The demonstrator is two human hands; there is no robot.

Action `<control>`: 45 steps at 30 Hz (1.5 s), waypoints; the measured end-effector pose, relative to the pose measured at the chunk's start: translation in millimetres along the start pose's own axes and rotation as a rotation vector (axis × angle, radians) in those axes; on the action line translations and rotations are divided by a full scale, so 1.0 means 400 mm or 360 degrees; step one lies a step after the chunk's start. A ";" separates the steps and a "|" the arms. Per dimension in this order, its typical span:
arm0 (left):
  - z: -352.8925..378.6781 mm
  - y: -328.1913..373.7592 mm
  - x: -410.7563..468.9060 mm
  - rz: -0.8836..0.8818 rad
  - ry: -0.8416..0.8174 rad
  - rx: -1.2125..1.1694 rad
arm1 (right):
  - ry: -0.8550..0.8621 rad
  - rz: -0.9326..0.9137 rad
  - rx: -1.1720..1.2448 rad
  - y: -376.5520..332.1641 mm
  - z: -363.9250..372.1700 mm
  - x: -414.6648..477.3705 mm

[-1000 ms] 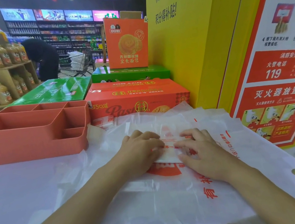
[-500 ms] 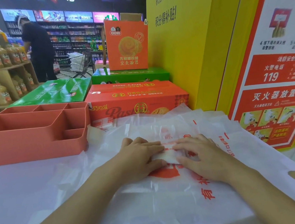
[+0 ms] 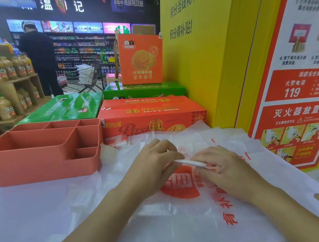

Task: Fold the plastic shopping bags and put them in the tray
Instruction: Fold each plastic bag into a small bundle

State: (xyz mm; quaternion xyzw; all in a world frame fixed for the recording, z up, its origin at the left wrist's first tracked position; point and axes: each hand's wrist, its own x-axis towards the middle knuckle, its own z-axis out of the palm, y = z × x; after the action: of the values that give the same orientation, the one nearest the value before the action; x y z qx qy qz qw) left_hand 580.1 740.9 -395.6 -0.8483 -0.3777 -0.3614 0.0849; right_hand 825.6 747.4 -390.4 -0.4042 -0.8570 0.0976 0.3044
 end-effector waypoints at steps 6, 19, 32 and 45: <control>-0.039 -0.024 0.001 -0.0019 0.0220 -0.0056 | -0.0297 0.0736 0.0924 -0.064 -0.055 0.041; -0.108 -0.121 -0.031 -0.0866 0.0523 -0.0281 | -0.0285 0.1141 0.2170 -0.174 0.050 0.229; -0.127 -0.192 -0.084 -0.1372 0.0206 0.0567 | 0.0024 0.1206 0.1671 -0.193 0.260 0.499; -0.100 -0.212 -0.093 -0.1316 0.0244 0.0686 | -0.0208 0.0959 0.0353 -0.199 0.377 0.567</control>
State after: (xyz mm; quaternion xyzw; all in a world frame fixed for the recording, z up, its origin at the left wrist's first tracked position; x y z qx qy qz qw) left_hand 481.7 762.0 -402.7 -0.5606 -0.7429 -0.3397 0.1357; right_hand 574.2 877.8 -377.0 -0.5970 -0.7006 0.3018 0.2485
